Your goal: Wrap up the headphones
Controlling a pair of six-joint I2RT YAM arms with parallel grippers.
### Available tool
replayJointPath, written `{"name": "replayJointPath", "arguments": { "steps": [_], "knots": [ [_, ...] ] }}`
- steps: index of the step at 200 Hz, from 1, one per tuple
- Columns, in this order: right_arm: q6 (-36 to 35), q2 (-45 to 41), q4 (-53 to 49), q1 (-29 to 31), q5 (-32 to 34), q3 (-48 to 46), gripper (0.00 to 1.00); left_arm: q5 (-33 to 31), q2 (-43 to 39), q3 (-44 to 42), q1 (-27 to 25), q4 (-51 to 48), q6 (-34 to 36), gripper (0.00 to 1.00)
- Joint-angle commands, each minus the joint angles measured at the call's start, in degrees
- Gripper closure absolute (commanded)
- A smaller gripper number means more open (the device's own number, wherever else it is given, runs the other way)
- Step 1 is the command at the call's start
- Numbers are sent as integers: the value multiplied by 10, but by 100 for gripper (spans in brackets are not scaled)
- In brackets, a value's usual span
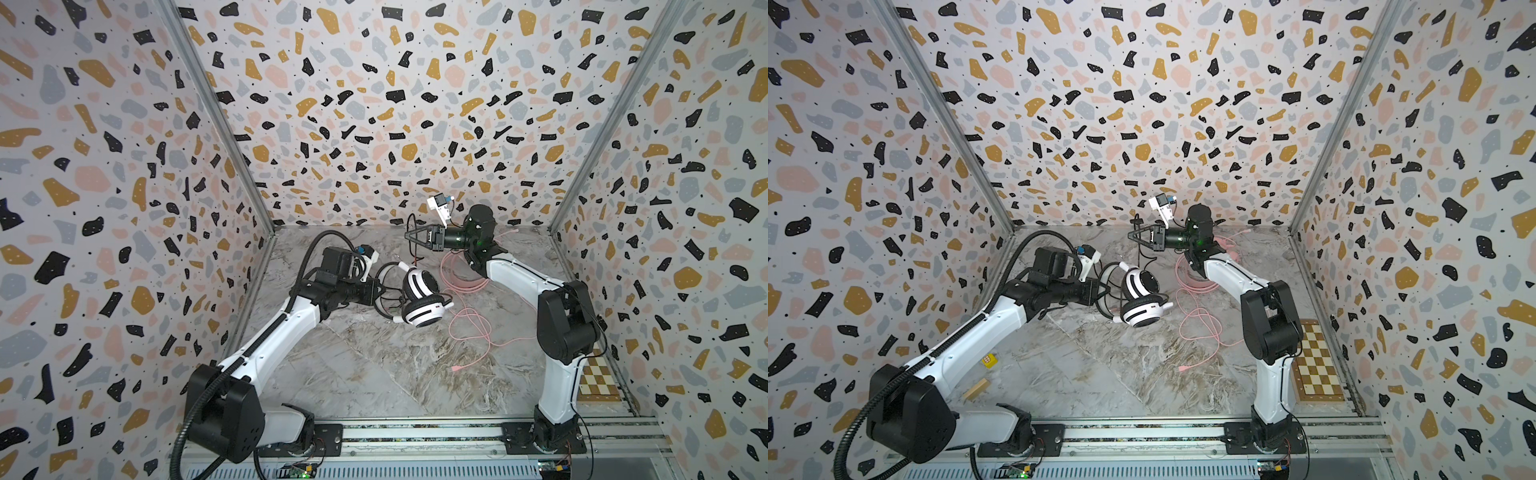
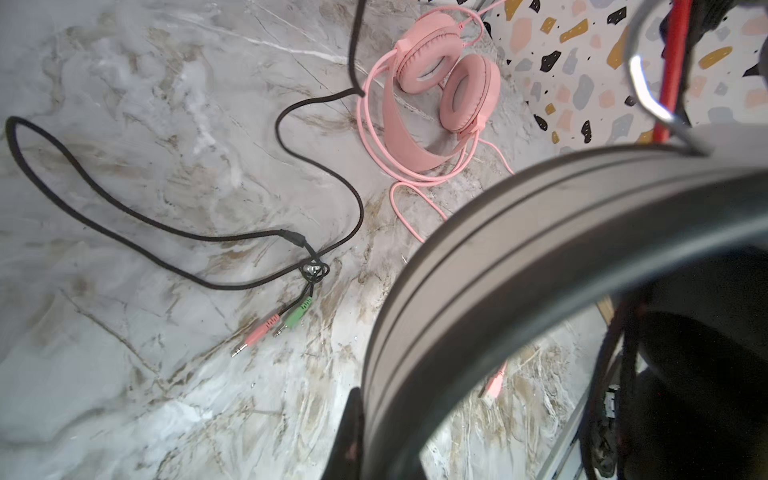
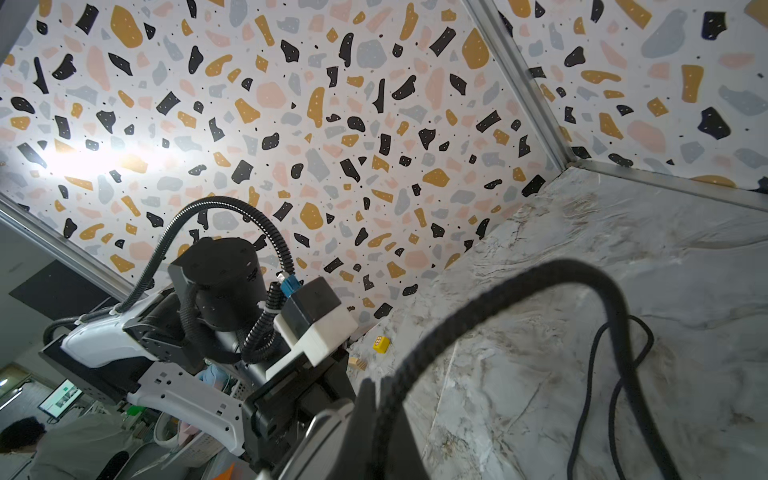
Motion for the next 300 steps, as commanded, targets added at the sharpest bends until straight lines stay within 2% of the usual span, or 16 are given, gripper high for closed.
{"name": "replayJointPath", "arguments": {
  "steps": [1,19,36,69,91,134,153,168,180,199,221,244,266,300],
  "knots": [
    [-54,-12,-46,-5,35,66,96,1,13,14,-39,-91,47,100],
    [-97,-10,-111,2,32,98,94,-27,26,16,-49,-94,39,100],
    [-129,-31,-139,7,54,91,93,-61,31,6,-50,-81,18,100],
    [-126,-86,-108,8,70,46,89,-89,64,-12,-48,-59,-10,100],
    [-97,-119,-59,10,55,14,83,-97,100,-9,-48,-55,-18,100],
    [-2,-192,105,14,39,-93,79,-111,125,1,-37,-29,-47,100],
    [7,-211,124,14,40,-126,79,-110,124,7,-32,-22,-56,100],
    [-35,-224,59,1,64,-145,79,-110,119,11,-26,-30,-52,100],
    [-86,-229,-27,-20,109,-154,76,-114,109,6,-22,-35,-52,100],
    [-200,-202,-228,-47,196,-112,71,-114,88,-15,-19,-51,-47,100],
    [-290,-155,-362,-53,285,-72,64,-112,58,-57,-19,-71,-46,100],
    [-331,-96,-453,-52,303,-43,58,-129,28,-106,-18,-83,-48,100],
    [-348,-56,-497,-47,306,-45,54,-116,12,-142,-15,-82,-55,100],
    [-396,-13,-557,-1,389,-25,46,-107,-4,-190,-15,-85,-75,100]
  ]
}}
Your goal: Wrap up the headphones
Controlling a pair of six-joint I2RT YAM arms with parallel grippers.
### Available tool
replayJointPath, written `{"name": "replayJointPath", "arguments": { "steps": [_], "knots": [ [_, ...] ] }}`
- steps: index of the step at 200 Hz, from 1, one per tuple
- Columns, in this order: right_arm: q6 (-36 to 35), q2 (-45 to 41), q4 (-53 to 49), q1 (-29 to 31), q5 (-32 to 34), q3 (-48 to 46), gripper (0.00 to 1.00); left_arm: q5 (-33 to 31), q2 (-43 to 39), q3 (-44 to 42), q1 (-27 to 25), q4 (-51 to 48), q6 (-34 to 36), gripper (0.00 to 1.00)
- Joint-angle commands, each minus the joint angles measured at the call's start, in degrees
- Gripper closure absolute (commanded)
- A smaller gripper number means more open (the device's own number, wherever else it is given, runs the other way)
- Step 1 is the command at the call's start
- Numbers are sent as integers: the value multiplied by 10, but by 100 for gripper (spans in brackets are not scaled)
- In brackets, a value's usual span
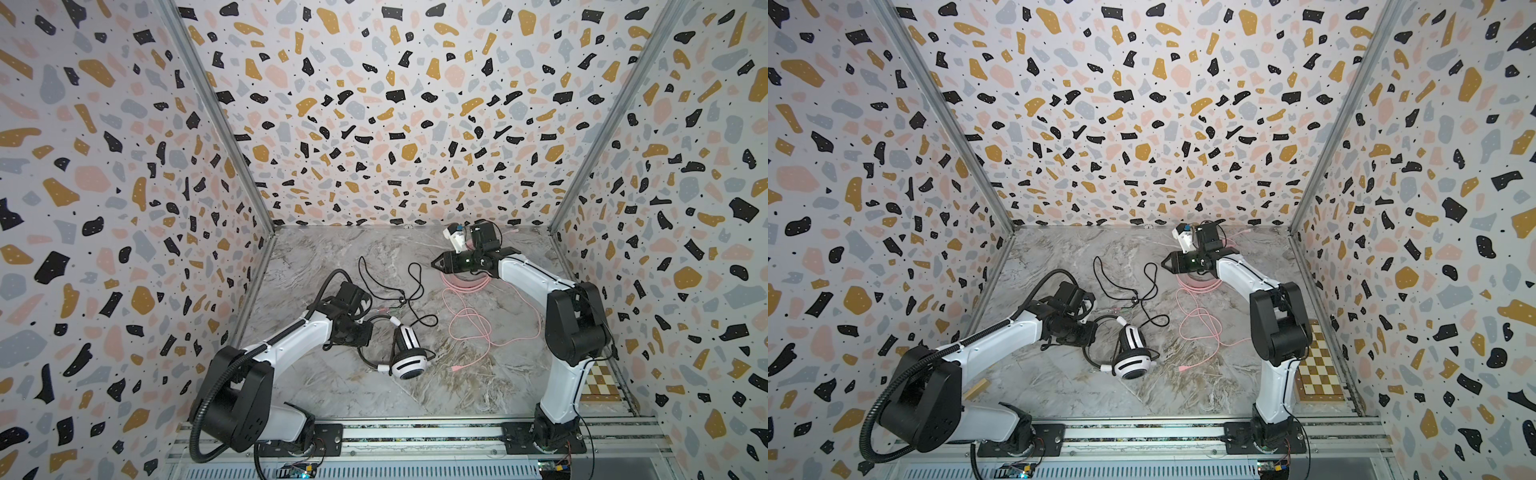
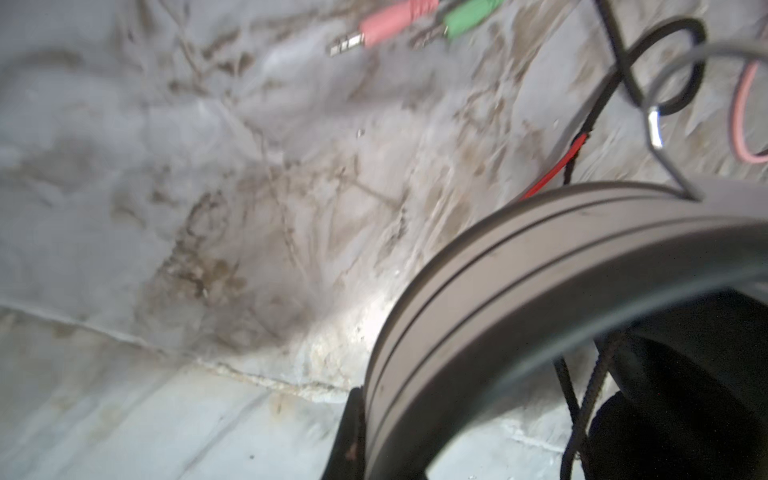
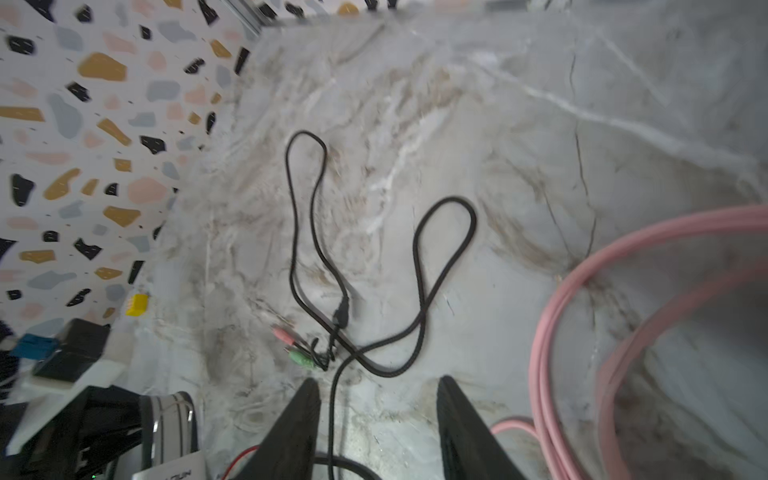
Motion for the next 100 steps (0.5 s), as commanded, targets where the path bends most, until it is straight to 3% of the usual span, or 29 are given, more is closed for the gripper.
{"name": "replayJointPath", "arguments": {
  "steps": [1,53,100],
  "knots": [
    [-61,1,-88,37,68,33,46,31,-25,-20,4,6,-27,100],
    [-83,100,-170,105,195,143,43,28,-49,-32,3,1,-43,100],
    [-95,90,-180,148,198,122,47,29,-60,-41,3,8,-53,100]
  ]
}}
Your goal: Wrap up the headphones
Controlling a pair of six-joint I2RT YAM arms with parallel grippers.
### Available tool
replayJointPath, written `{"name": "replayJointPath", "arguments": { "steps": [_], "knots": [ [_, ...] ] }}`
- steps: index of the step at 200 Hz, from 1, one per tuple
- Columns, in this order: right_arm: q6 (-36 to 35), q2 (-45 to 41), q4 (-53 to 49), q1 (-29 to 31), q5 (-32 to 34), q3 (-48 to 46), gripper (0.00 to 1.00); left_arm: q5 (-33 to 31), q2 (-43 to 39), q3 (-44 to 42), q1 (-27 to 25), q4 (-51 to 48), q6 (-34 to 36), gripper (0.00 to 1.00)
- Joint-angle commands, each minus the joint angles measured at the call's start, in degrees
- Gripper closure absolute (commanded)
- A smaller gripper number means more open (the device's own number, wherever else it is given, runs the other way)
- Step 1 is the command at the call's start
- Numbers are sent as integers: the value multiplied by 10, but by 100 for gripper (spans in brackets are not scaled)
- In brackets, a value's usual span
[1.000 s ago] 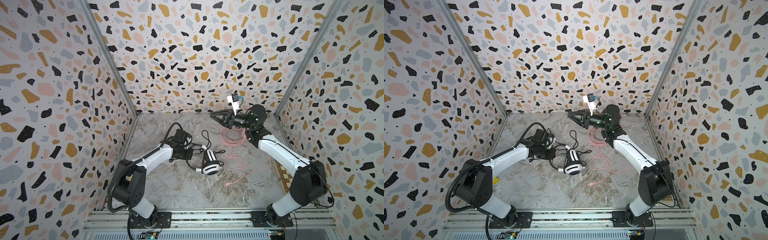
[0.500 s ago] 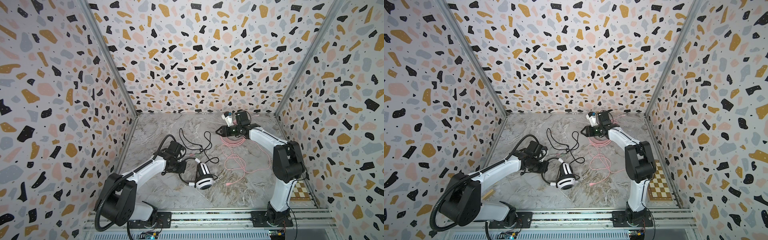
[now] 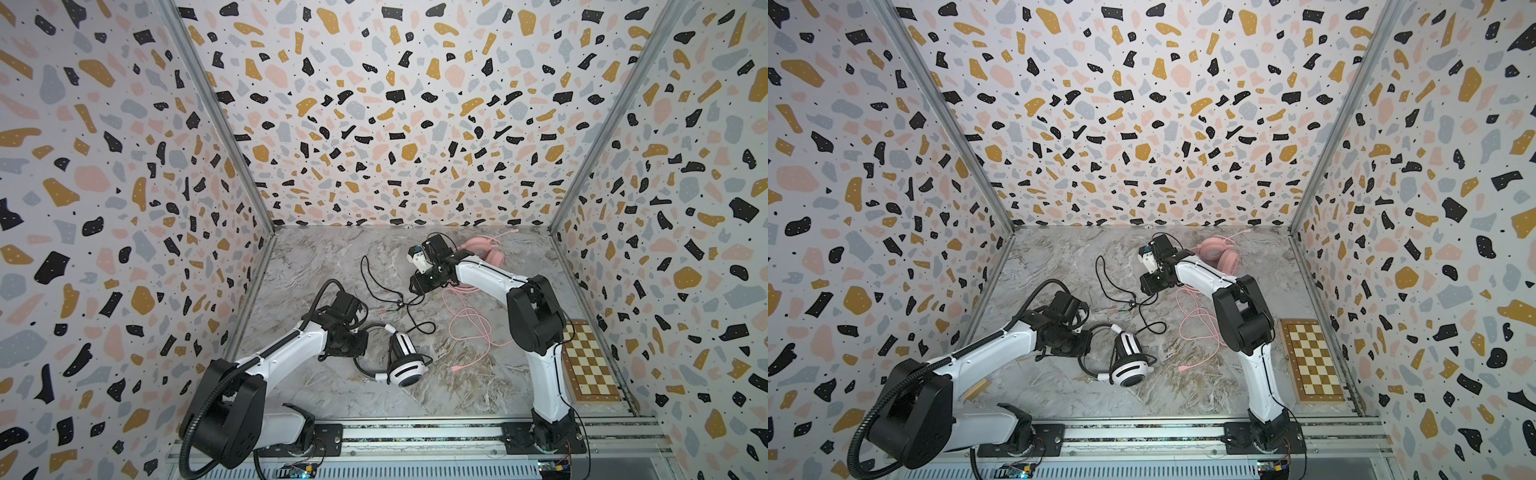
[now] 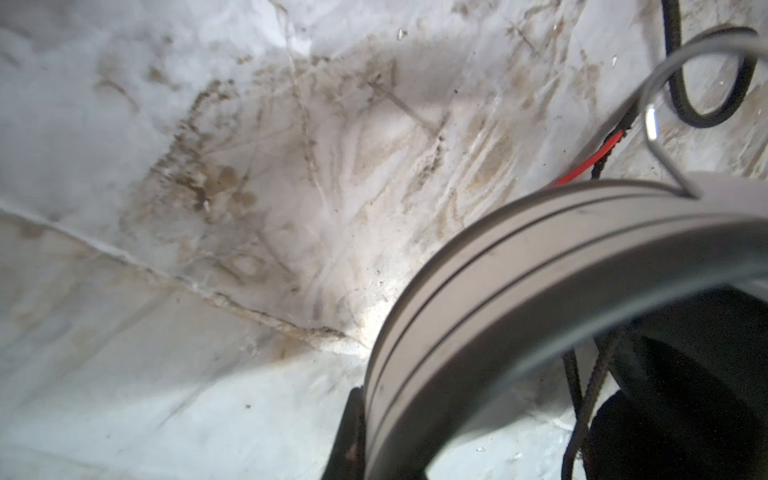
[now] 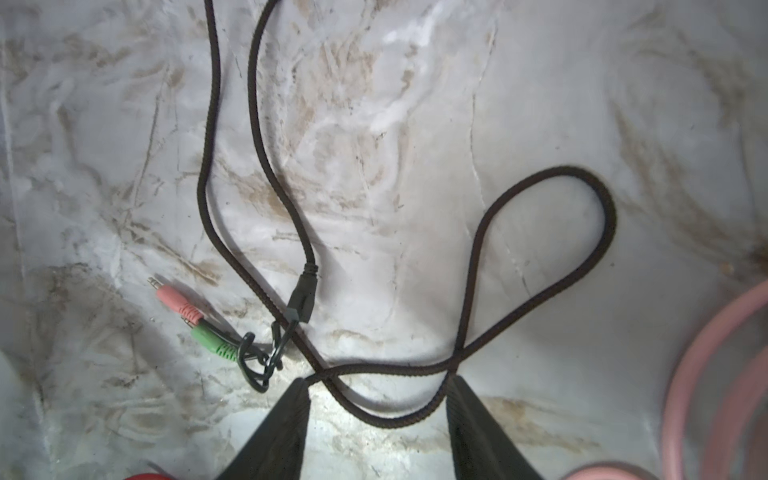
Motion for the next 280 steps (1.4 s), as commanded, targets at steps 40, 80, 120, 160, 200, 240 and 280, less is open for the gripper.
{"name": "replayJointPath", "arguments": {
  "steps": [40,80,120,160,200,240,280],
  "knots": [
    [-17,-26,-36,53,28,-49,48,31,-14,-1,3,13,-11,100],
    [-15,-12,-33,69,37,-59,48,30,-17,-2,4,14,-10,100],
    [-1,25,-34,88,120,-45,59,30,-23,-2,4,12,-12,100],
    [19,12,-4,57,98,-65,87,27,-27,-2,4,13,-12,100],
    [32,-57,56,8,25,-62,98,29,-21,-2,4,17,-13,100],
    [76,-125,138,-40,-90,-16,100,30,-14,-2,4,28,-19,100],
    [159,-98,269,-53,-202,54,100,14,-6,-2,3,25,-23,100]
  ]
}}
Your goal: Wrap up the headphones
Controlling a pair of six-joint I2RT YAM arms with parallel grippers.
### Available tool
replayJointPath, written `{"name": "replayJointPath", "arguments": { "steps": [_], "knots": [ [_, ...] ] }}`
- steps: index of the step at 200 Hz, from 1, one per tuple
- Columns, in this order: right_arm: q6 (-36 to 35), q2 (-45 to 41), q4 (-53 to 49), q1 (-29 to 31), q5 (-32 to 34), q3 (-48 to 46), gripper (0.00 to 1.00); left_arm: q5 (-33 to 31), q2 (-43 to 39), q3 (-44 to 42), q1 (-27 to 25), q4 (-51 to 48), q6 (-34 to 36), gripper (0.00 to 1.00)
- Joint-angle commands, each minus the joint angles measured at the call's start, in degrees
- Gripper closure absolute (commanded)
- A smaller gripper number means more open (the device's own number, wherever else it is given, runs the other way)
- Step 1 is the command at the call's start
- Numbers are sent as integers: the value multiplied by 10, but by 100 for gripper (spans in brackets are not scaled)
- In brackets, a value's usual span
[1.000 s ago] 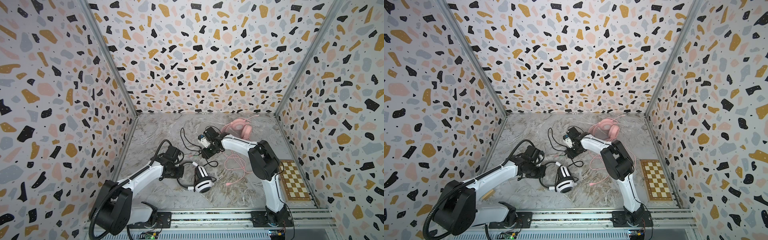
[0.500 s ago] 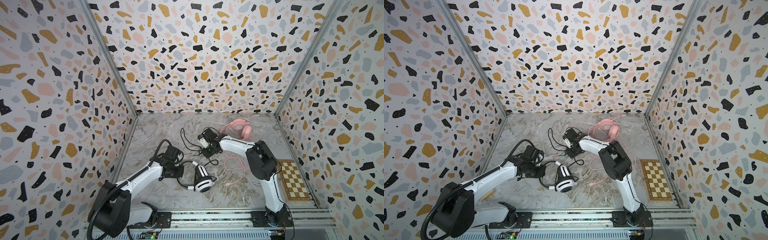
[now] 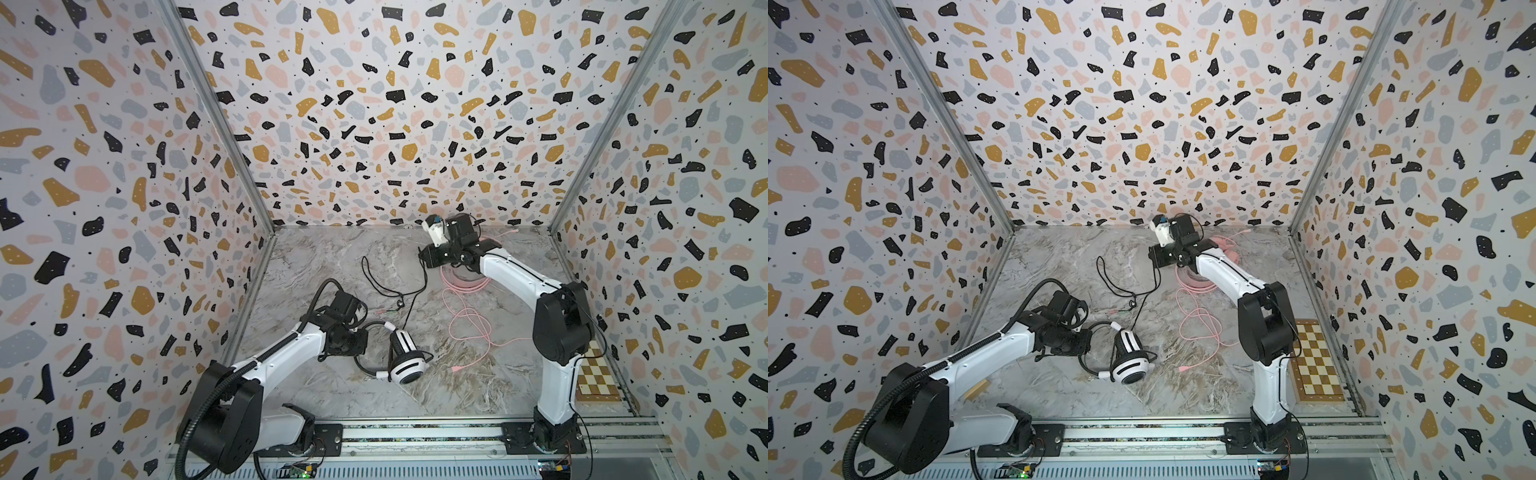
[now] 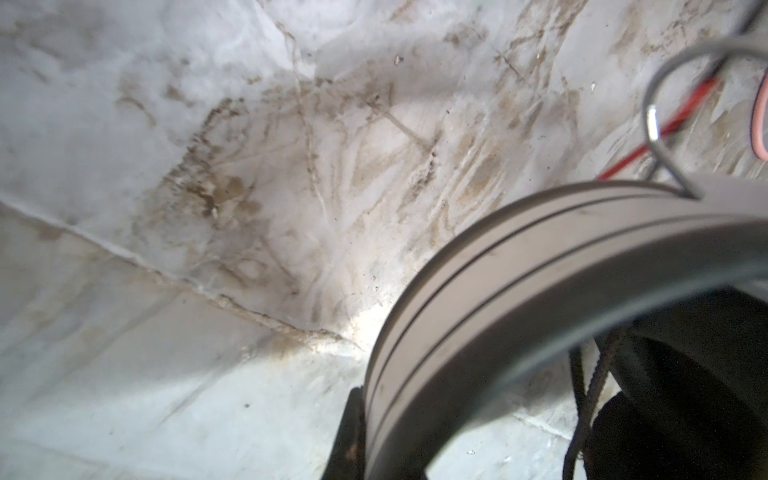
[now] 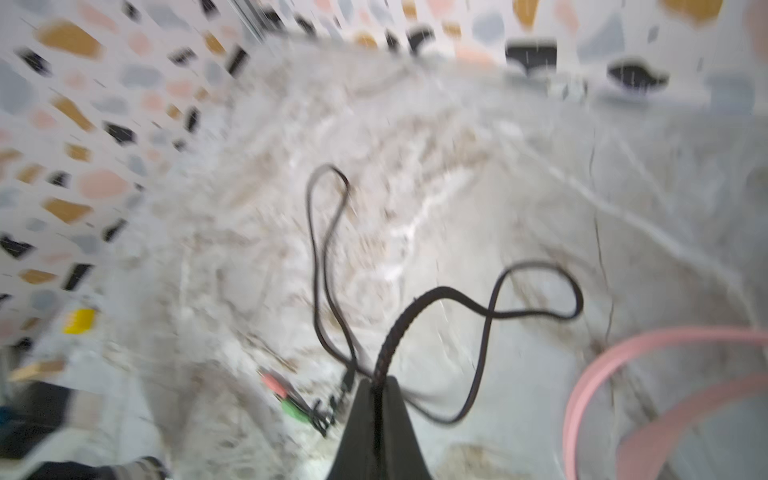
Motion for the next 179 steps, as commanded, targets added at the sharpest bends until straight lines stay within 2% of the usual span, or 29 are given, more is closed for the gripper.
{"name": "replayJointPath", "arguments": {
  "steps": [1,33,67,103,136,162,179],
  "knots": [
    [66,9,102,5,-98,53,100,17,1,0,2,18,-11,100],
    [126,25,154,9,-129,126,100,10,-2,2,2,13,-9,100],
    [130,-40,176,13,-130,127,100,11,16,-1,2,38,-16,100],
    [124,-151,215,32,-153,9,100,-7,56,21,5,62,-24,100],
    [142,-256,272,83,-164,-133,100,-22,91,48,30,89,-41,100],
    [146,-327,292,145,-139,-221,100,-27,107,61,67,126,-67,100],
    [141,-370,292,189,-86,-279,100,-4,108,64,96,167,-94,100]
  ]
}}
